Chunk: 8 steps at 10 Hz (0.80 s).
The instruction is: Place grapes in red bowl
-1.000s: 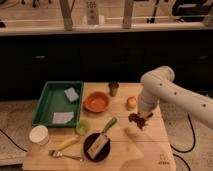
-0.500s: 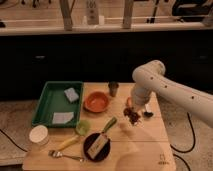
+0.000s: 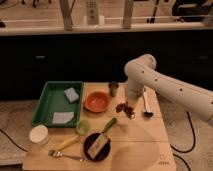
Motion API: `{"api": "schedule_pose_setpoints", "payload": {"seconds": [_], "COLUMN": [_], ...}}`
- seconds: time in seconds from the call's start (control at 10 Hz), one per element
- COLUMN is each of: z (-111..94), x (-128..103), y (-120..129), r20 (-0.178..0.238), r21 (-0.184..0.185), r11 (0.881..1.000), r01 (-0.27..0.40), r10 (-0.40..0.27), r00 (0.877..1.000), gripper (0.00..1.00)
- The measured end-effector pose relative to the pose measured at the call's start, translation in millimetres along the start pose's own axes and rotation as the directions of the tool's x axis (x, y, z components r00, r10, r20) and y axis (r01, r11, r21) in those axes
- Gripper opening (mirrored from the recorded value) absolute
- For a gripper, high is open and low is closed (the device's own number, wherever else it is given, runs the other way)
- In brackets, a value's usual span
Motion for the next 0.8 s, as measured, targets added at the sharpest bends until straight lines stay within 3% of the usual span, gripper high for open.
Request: {"api": "schedule_pose_setpoints", "payload": {"seconds": [0.8], "z": [-5.3], "x": [-15.8], "y": [-45.9], "r20": [-0.018], "r21": [-0.003], "r11": [0.995], "r01": [0.104], "r10": [-0.104], "r00": [0.994], "gripper": [0.01]}}
